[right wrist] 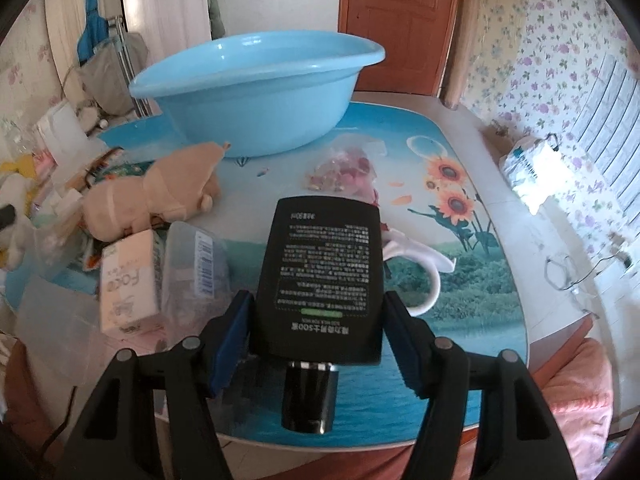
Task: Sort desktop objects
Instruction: 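Carry the plush doll toward the blue basin with left tool while right carries black bottle, then open left tool to drop the doll into the basin while right drops the black bottle in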
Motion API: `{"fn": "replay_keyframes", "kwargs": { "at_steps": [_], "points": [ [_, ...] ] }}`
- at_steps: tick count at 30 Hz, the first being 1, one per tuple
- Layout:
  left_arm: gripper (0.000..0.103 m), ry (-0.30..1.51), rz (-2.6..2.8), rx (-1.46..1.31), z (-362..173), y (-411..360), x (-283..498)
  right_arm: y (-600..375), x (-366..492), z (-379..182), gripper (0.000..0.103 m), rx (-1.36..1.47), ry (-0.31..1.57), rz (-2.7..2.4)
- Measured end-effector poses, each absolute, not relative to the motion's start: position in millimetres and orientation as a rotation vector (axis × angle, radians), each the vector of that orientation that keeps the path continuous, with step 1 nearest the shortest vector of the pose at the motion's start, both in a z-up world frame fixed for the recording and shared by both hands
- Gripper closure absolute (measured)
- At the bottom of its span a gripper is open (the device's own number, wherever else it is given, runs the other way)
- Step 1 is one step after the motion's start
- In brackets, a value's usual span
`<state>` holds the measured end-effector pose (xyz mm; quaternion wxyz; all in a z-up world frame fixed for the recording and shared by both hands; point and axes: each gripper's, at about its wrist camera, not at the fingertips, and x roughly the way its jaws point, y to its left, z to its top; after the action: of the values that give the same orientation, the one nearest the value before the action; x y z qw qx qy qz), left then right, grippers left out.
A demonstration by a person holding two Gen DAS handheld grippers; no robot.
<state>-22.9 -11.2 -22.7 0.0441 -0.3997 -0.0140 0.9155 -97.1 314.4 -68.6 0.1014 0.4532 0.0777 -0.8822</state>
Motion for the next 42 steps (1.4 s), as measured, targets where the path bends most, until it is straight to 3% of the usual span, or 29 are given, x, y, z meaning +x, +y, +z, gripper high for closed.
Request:
{"fn": "replay_keyframes", "kwargs": {
  "at_steps": [2, 9, 23, 33, 42],
  "points": [
    [0.025, -0.043, 2.796, -1.221, -23, -9, -24, 310, -98, -71, 0.037, 1.321, 0.276, -2.616],
    [0.025, -0.044, 2.780, -1.195, -17, -1, -28, 322, -97, -66, 0.043, 1.296, 0.163, -2.608],
    [0.025, -0.022, 2.774, -1.106, 18, 27, -54, 344, -87, -6, 0.043, 1.083, -0.021, -2.618],
    [0.025, 0.008, 2.753, -1.045, 50, 58, -97, 349, -98, 33, 0.043, 0.971, -0.036, -2.612],
    [0.025, 0.028, 2.691, -1.082, 43, 87, -145, 341, -126, 48, 0.043, 0.910, -0.047, -2.575]
  ]
}}
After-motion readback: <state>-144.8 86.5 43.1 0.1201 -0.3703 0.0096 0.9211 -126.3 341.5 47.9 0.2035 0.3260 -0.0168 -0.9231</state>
